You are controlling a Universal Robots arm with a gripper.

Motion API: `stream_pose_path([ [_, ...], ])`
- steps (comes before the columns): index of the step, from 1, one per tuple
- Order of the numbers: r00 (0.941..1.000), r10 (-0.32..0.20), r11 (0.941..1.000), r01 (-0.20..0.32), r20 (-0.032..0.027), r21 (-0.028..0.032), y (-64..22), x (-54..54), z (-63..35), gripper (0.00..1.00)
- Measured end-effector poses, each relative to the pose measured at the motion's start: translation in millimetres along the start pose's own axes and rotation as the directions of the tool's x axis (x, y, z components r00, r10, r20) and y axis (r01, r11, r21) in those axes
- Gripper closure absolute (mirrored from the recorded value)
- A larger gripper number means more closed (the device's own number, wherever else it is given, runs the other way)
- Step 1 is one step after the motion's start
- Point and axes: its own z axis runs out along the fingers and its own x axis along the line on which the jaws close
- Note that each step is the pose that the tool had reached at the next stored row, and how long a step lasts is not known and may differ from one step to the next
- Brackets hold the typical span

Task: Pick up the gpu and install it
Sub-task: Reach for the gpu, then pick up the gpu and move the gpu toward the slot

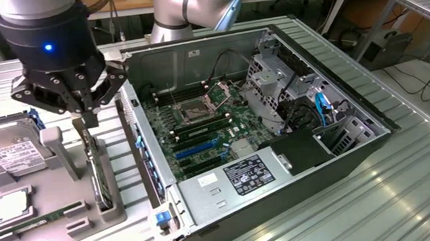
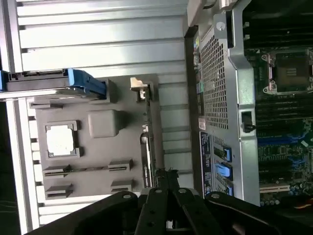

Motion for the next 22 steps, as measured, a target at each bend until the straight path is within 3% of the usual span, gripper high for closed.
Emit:
stream_pose_path([
  [1,1.0000,-0.002,1.0000,0.002,-0.0003,0.0009,-1.2,9.7,5.0,0.89],
  [5,1.0000,-0.004,1.0000,0.004,-0.0008,0.0012,-2.3,16.5,10.4,0.89],
  [20,1.0000,-0.004,1.0000,0.004,-0.0009,0.0015,-2.4,16.6,10.6,0.89],
  [22,1.0000,-0.004,1.0000,0.004,-0.0010,0.0015,-2.4,16.6,10.6,0.76],
])
